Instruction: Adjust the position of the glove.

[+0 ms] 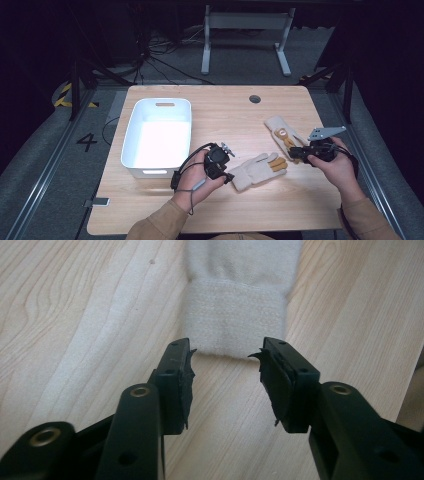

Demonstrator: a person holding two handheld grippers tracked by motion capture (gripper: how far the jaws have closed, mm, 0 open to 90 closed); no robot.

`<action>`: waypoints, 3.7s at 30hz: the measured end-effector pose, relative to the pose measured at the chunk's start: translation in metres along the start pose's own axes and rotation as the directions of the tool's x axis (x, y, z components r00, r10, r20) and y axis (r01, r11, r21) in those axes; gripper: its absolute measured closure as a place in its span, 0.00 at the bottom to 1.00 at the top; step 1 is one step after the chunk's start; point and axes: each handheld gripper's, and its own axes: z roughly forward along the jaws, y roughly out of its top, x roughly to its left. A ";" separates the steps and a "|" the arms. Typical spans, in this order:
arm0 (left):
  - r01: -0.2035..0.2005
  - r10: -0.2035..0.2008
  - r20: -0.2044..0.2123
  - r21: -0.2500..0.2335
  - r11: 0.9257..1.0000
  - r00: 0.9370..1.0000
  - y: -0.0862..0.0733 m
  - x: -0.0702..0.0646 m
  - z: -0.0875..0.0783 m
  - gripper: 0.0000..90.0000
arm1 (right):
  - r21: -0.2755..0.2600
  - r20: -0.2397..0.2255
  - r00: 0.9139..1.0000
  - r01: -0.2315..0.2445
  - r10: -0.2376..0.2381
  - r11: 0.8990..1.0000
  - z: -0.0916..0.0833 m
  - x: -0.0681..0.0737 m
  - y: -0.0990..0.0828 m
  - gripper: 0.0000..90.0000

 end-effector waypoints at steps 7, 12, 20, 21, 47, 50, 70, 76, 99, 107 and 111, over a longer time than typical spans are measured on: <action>-0.037 0.037 0.037 0.006 0.999 0.999 0.000 0.001 -0.003 0.67 | -0.003 -0.021 1.000 -0.004 0.004 1.000 0.001 -0.001 0.000 0.86; -0.060 0.059 0.066 0.008 0.998 0.996 0.001 -0.003 0.003 0.67 | -0.008 -0.038 0.999 -0.022 0.022 1.000 0.005 -0.004 -0.002 0.84; -0.052 0.050 0.081 0.024 0.998 0.995 0.002 -0.006 0.023 0.64 | 0.008 -0.028 0.999 -0.041 0.041 0.999 0.021 -0.011 -0.010 0.78; -0.054 0.051 0.079 0.030 0.998 0.996 0.002 -0.006 0.025 0.64 | 0.012 -0.030 0.999 -0.043 0.043 0.999 0.023 -0.011 -0.011 0.78; -0.067 0.066 0.047 0.012 0.998 0.997 0.003 -0.008 0.038 0.58 | 0.093 -0.052 0.996 -0.061 0.066 0.994 0.058 -0.013 -0.024 0.93; -0.067 0.068 0.040 -0.007 0.998 0.997 0.003 -0.009 0.042 0.57 | 0.095 -0.052 0.997 -0.053 0.058 0.994 0.058 -0.012 -0.024 0.95; -0.081 0.082 -0.018 0.041 0.996 0.996 0.006 -0.010 0.055 0.80 | 0.094 -0.053 0.997 -0.059 0.064 0.994 0.058 -0.011 -0.024 0.95; -0.096 0.097 -0.026 0.041 0.995 0.995 0.006 -0.011 0.053 0.93 | 0.092 -0.046 0.998 -0.045 0.050 0.995 0.058 -0.010 -0.023 0.95; -0.260 0.259 0.036 0.028 0.965 0.965 0.008 0.004 -0.004 0.93 | -0.011 -0.070 0.998 -0.001 0.000 1.000 0.011 0.026 -0.004 0.96; -0.301 0.295 0.084 0.074 0.951 0.952 0.002 0.012 0.002 0.92 | 0.042 -0.117 0.993 0.020 -0.015 0.999 0.010 0.043 -0.002 0.96; -0.306 0.297 0.096 0.086 0.948 0.950 0.002 0.015 0.006 0.92 | 0.067 -0.122 0.992 0.031 -0.023 0.997 0.012 0.046 -0.003 0.96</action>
